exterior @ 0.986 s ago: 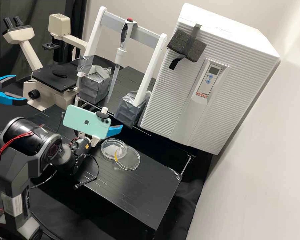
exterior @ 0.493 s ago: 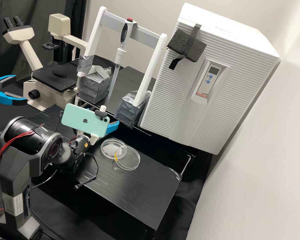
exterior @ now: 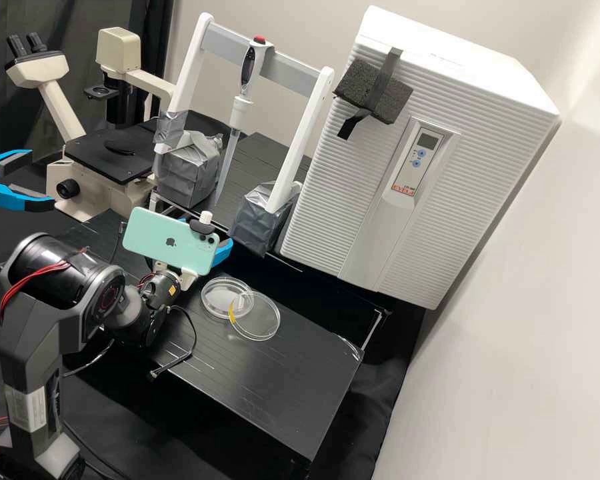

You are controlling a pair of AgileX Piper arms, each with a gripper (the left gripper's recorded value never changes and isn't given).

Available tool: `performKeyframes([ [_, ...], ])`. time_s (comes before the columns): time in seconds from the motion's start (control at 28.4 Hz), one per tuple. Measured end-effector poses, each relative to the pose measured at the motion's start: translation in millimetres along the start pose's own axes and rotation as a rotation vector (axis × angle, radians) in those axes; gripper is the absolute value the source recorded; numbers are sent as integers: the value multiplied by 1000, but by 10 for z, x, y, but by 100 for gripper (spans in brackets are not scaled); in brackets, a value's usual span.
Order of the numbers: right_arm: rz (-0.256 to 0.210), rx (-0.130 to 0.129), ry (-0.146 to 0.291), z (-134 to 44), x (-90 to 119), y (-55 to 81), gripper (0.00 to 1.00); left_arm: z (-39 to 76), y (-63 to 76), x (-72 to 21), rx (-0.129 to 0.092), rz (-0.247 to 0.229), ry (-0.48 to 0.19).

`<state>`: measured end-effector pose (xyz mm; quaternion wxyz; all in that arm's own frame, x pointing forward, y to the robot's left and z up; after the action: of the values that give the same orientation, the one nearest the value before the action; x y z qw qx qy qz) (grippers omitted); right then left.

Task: Open the bottle

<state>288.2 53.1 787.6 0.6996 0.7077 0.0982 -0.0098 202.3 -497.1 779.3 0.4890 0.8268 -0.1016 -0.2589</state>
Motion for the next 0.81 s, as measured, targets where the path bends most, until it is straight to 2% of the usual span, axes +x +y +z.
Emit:
performKeyframes([
  [0.81, 4, -1, 6, -13, 14, 13, 0, -8, 28, 19, 0, 13, 4],
])
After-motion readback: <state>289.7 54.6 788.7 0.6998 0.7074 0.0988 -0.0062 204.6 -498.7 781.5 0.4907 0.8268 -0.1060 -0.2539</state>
